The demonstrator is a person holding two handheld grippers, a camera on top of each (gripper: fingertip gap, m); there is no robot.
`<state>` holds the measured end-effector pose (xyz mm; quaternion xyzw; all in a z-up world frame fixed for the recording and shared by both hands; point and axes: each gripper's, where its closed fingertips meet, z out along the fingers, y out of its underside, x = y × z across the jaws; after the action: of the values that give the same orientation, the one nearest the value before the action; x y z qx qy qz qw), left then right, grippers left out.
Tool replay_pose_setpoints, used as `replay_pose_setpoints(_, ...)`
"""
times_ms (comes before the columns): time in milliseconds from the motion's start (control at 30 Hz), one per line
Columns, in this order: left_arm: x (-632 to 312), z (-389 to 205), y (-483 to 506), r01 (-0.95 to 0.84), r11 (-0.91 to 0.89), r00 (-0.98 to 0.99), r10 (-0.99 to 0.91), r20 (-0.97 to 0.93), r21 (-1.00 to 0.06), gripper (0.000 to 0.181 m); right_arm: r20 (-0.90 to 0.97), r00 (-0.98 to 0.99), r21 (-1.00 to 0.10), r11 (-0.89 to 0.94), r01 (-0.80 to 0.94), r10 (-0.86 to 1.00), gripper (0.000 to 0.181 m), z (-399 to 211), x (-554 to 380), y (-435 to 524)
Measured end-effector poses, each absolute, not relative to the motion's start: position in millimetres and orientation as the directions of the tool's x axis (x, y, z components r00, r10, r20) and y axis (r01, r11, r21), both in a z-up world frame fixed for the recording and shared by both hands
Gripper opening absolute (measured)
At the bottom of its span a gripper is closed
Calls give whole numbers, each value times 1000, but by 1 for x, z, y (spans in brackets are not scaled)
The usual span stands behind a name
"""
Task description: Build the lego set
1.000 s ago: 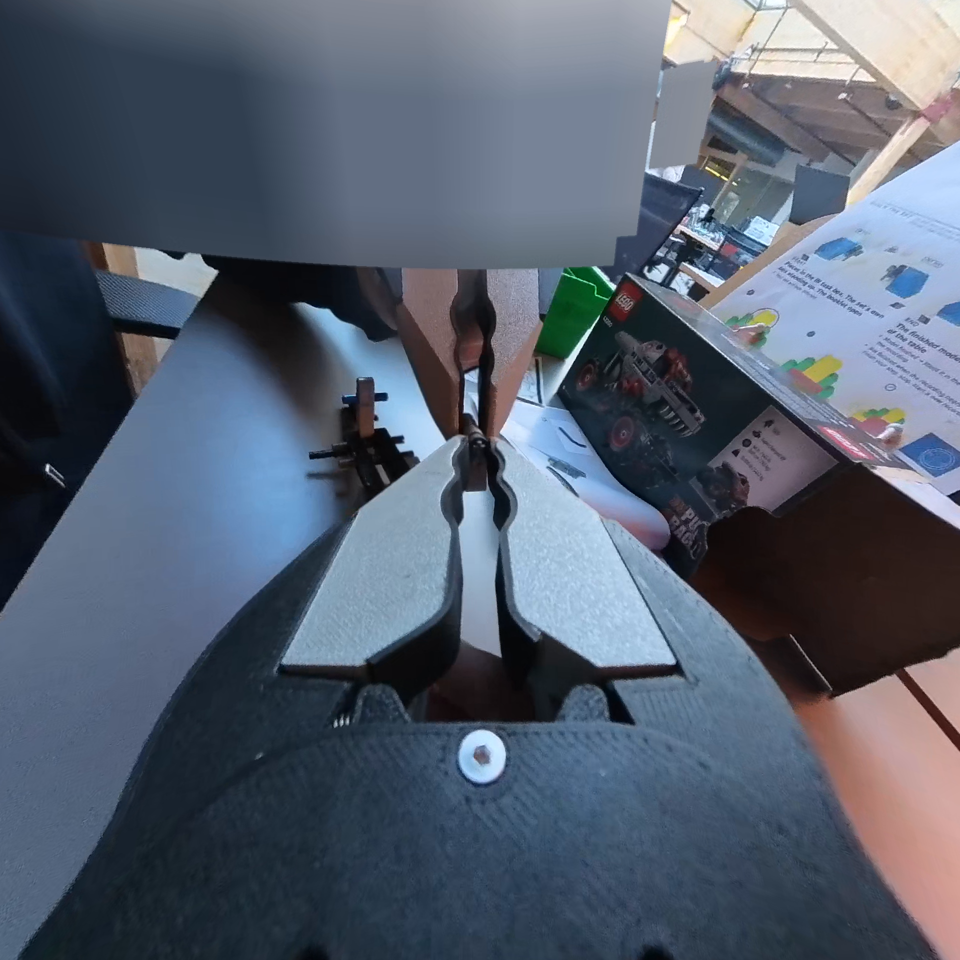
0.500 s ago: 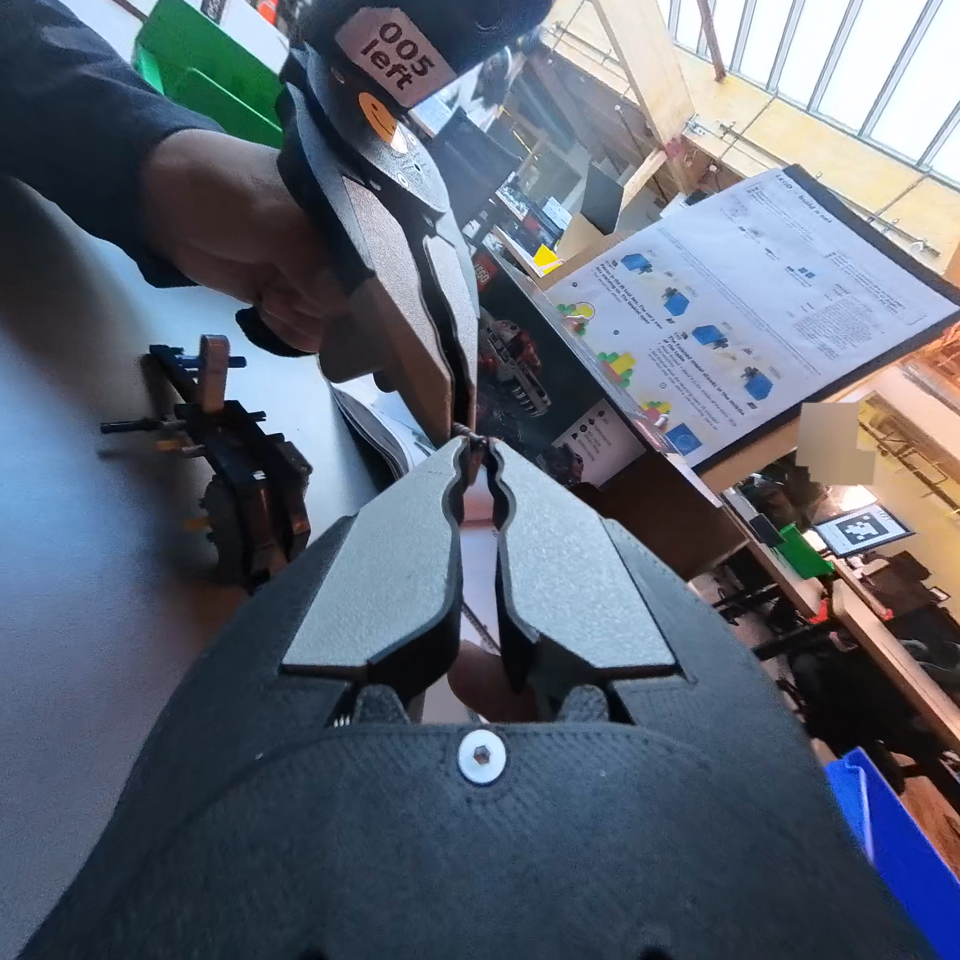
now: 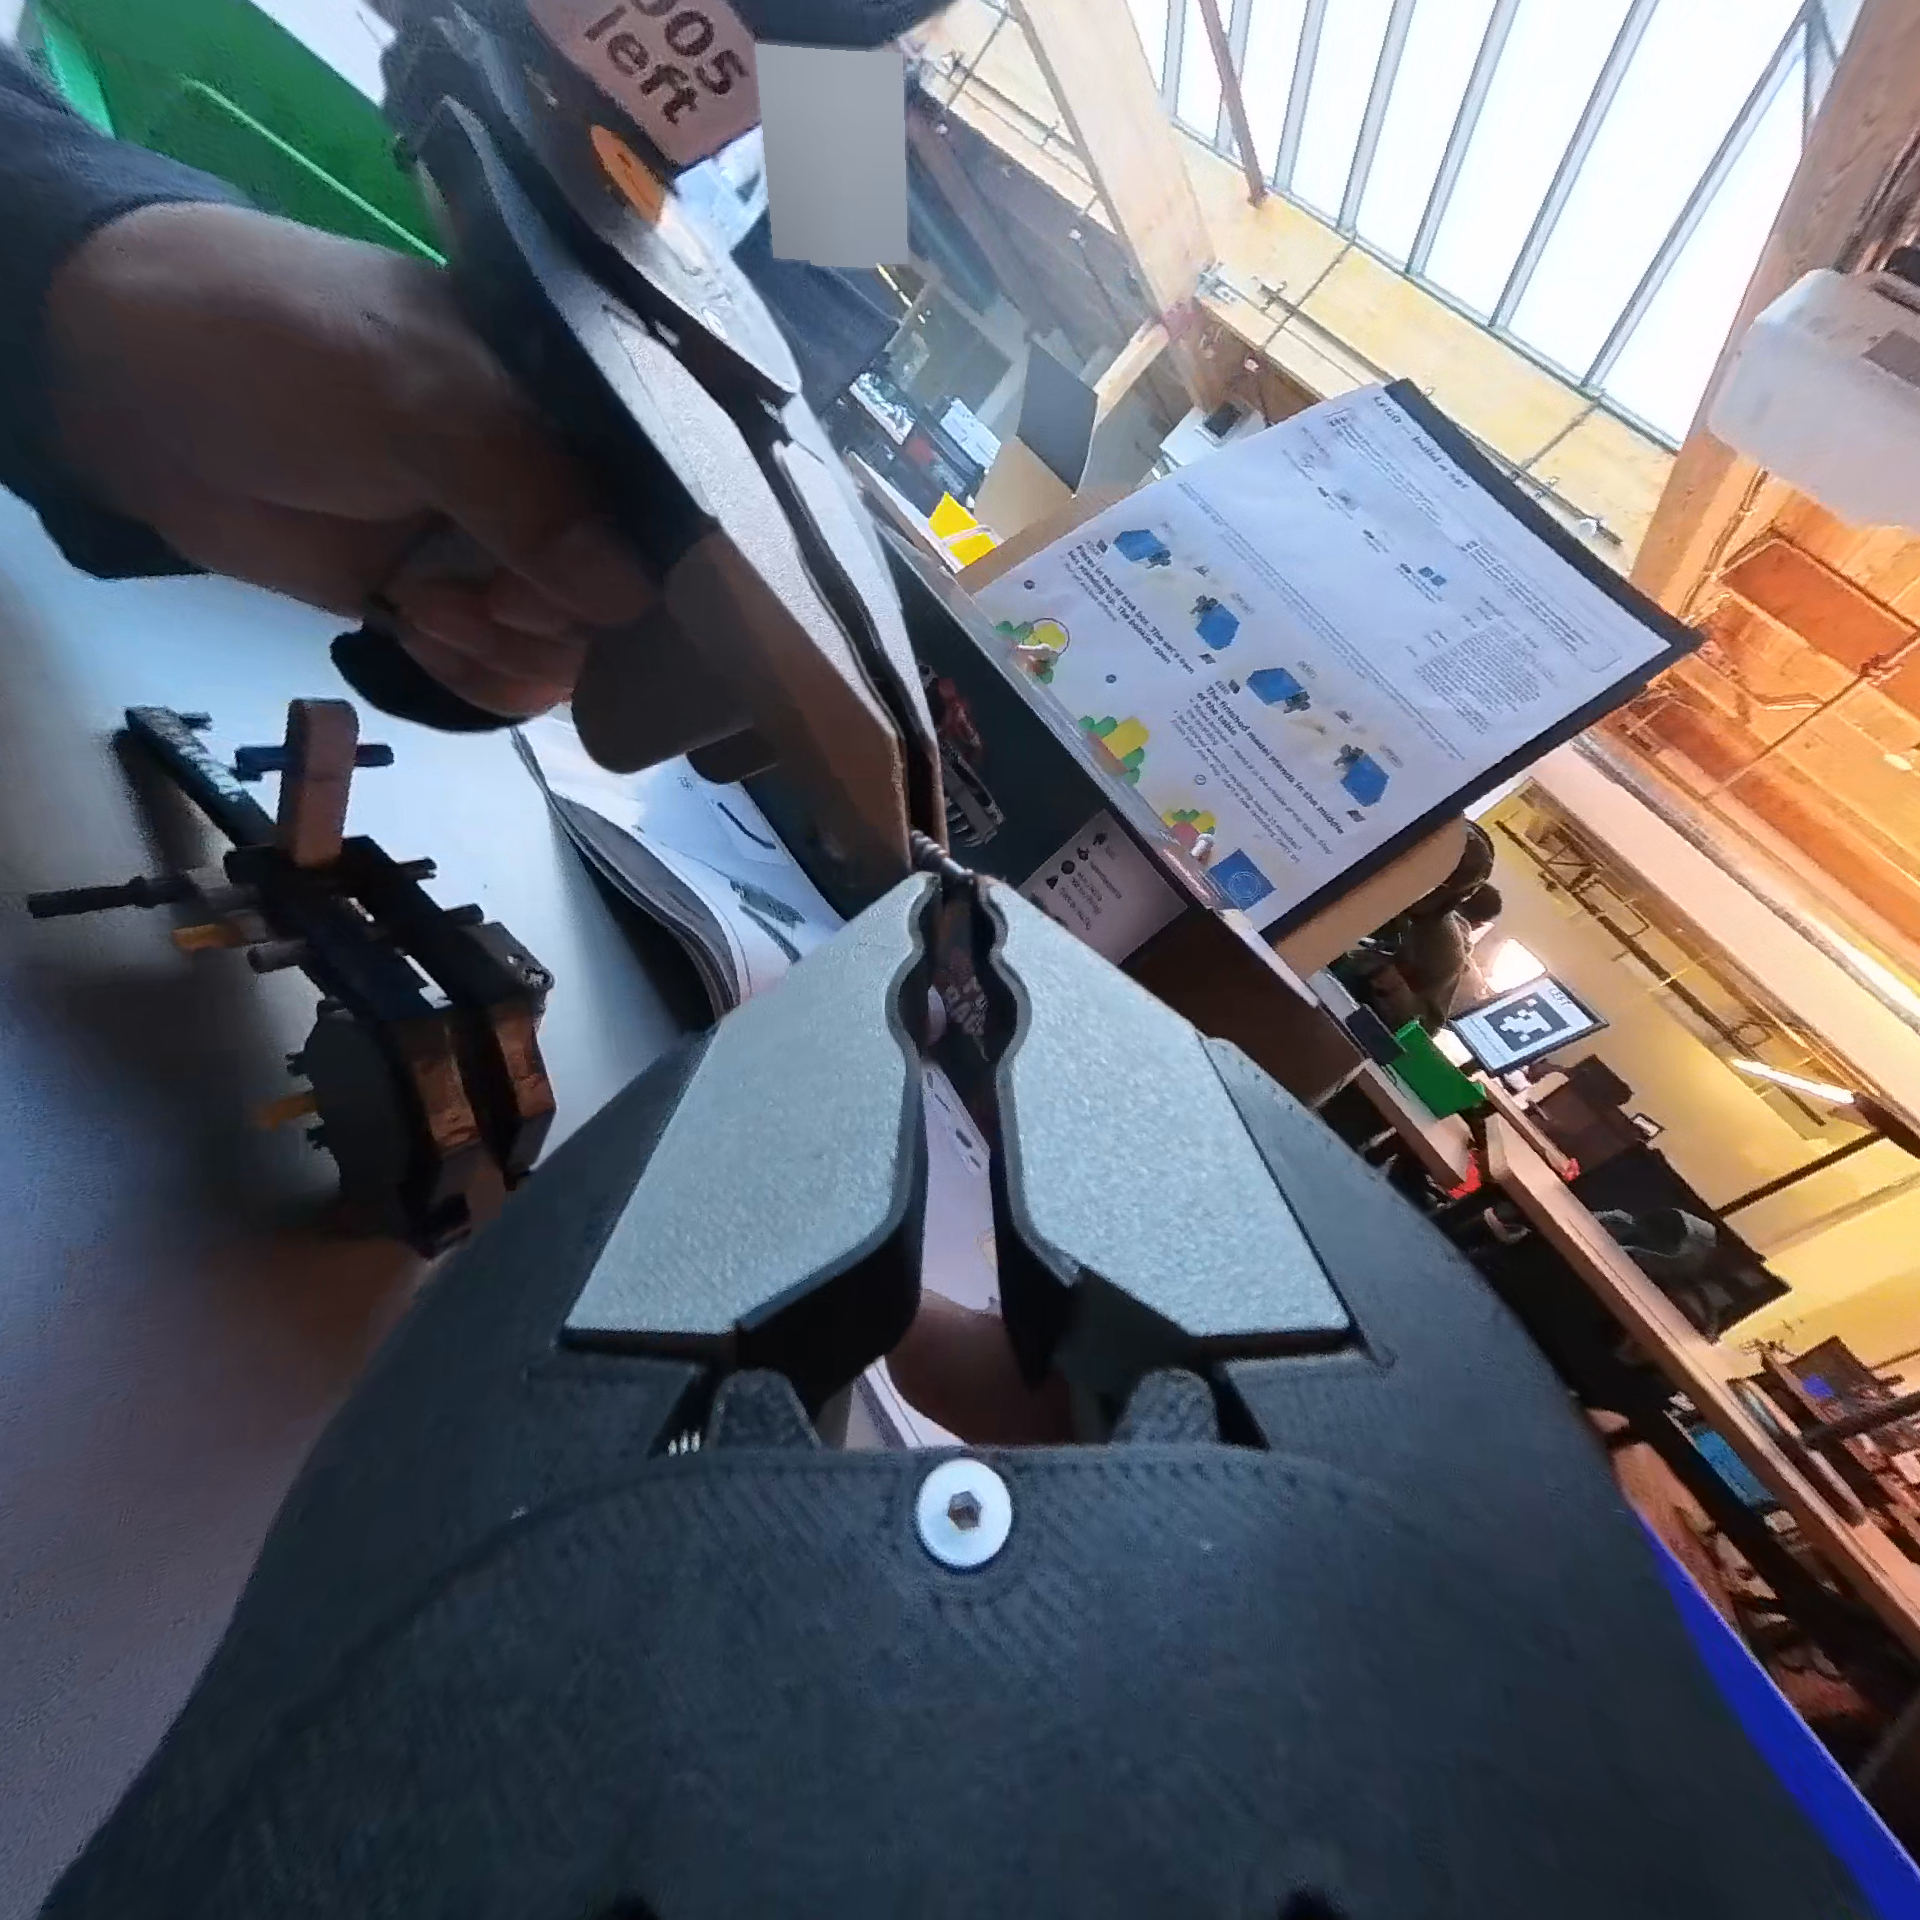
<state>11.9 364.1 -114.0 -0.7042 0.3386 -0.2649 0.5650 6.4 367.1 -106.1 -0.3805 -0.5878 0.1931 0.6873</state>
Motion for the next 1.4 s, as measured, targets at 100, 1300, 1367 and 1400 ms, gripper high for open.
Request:
replay_pose_setpoints(100, 11, -110, 364, -160, -114, 636, -772, -14, -981, 5, 624, 247, -781, 607, 150, 741, 2, -102, 6, 367)
replay_pose_setpoints(1300, 4, -137, 373, -382, -141, 590, -798, -124, -914, 5, 607, 204, -794, 585, 164, 768, 16, -103, 10, 371)
replay_pose_setpoints(1367, 4, -144, 370, -473, -106, 560, -803, -206, -874, 5, 502, 92, -857, 479, 191, 860, 12, -121, 6, 370)
replay_pose_setpoints(1400, 4, -143, 370, -492, -87, 554, -798, -235, -866, 5, 440, 64, -887, 423, 187, 896, 13, -124, 5, 370)
